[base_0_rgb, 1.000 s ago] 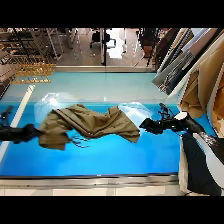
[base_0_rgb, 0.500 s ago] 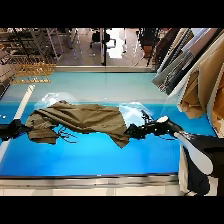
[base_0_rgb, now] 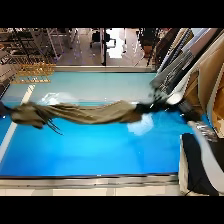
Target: Fold the clothes and pants, and hang the long-sleeved shirts on hangers.
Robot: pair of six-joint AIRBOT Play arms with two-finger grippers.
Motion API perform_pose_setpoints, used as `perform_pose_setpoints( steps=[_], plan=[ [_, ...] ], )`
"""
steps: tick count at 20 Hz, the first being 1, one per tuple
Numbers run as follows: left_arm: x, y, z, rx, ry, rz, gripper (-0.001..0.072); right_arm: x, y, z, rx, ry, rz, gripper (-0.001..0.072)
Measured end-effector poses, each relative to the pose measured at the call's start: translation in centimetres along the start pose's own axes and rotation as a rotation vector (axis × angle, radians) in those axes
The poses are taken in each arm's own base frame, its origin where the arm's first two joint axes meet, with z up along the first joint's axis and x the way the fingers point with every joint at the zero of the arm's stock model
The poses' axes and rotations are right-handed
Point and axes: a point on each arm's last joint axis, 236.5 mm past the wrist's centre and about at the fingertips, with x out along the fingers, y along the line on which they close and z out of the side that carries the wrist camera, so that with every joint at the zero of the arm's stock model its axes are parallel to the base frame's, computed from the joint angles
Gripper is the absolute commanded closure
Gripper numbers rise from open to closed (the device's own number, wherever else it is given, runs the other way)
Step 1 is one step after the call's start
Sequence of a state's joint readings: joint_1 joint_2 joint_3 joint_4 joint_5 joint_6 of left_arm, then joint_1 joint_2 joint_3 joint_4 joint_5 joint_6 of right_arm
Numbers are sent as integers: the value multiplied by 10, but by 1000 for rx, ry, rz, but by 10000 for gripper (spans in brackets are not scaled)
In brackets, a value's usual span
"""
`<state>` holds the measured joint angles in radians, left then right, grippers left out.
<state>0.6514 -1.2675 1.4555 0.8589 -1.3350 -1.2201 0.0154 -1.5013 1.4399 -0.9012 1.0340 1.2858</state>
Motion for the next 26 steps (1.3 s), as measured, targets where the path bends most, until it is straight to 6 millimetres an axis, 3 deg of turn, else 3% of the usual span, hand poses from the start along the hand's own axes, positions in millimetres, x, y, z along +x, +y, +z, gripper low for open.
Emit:
perform_pose_setpoints(
  steps=[2, 4, 5, 7, 10, 11, 12, 13, 14, 16, 18, 21, 26],
  plan=[
    [-29, -18, 48, 72, -119, 2, 690, -72, 12, 62, -107, -208, -86, 703],
    [-53, -43, 79, 175, -211, -30, 689, -139, 25, 92, -185, -349, -162, 704],
    [-59, -54, 84, 234, -225, -52, 689, -161, 27, 90, -211, -363, -194, 704],
    [-58, -63, 74, 371, -174, -82, 689, -174, 25, 60, -232, -280, -226, 703],
    [-32, -30, 36, 508, 8, -56, 687, -140, 14, -31, -198, -13, -187, 700],
    [-20, -13, 21, 520, 75, -43, 652, -122, 13, -72, -171, 95, -150, 546],
    [-6, 6, 3, 521, 151, -35, 390, -104, 13, -115, -141, 197, -113, 246],
    [7, 22, -14, 507, 215, -36, 97, -90, 12, -153, -119, 279, -88, 123],
    [20, 37, -29, 487, 273, -40, 45, -78, 7, -188, -93, 351, -80, 123],
    [41, 63, -56, 428, 373, -41, 46, -65, -8, -226, -42, 409, -113, 124],
    [54, 86, -75, 368, 450, -9, 52, -55, -20, -237, -10, 390, -156, 140],
    [58, 116, -93, 308, 536, 76, 54, -42, -31, -222, 5, 283, -192, 142],
    [57, 154, -91, 208, 534, 255, 53, -35, -39, -197, 21, 152, -220, 138]
  ],
)
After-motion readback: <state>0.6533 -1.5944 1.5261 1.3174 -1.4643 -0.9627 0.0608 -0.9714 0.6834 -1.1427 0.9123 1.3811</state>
